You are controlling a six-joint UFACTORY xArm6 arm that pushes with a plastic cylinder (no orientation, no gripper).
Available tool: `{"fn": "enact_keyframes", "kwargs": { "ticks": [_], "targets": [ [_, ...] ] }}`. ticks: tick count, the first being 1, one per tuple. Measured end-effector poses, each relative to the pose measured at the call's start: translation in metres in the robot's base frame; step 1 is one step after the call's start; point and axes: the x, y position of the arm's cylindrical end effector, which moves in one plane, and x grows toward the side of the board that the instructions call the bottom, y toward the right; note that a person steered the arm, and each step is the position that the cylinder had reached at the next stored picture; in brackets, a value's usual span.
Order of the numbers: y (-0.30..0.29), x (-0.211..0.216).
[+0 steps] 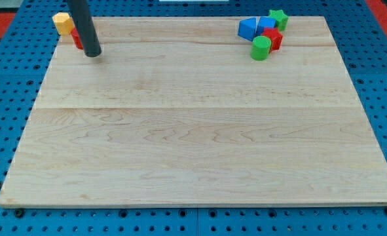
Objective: Point your arm at top left
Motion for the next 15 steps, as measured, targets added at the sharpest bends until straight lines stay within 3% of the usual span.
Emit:
{"fn": "enact_keyframes", "kwargs": {
  "ticks": [2, 3, 4, 5, 6, 7, 10, 11, 13, 14, 15],
  "targets": [
    [0.002, -0.046],
    [-0.008, -0.048],
    [-0.025, 0.016],
    [-0.089, 0.019],
    [-0.091, 0.012],
    [-0.090, -0.059],
    [-0.091, -0.074],
    [-0.086, -0.056],
    [0.021, 0.076],
    [-0.087, 0.086],
    [-0.087, 0.086]
  ]
}}
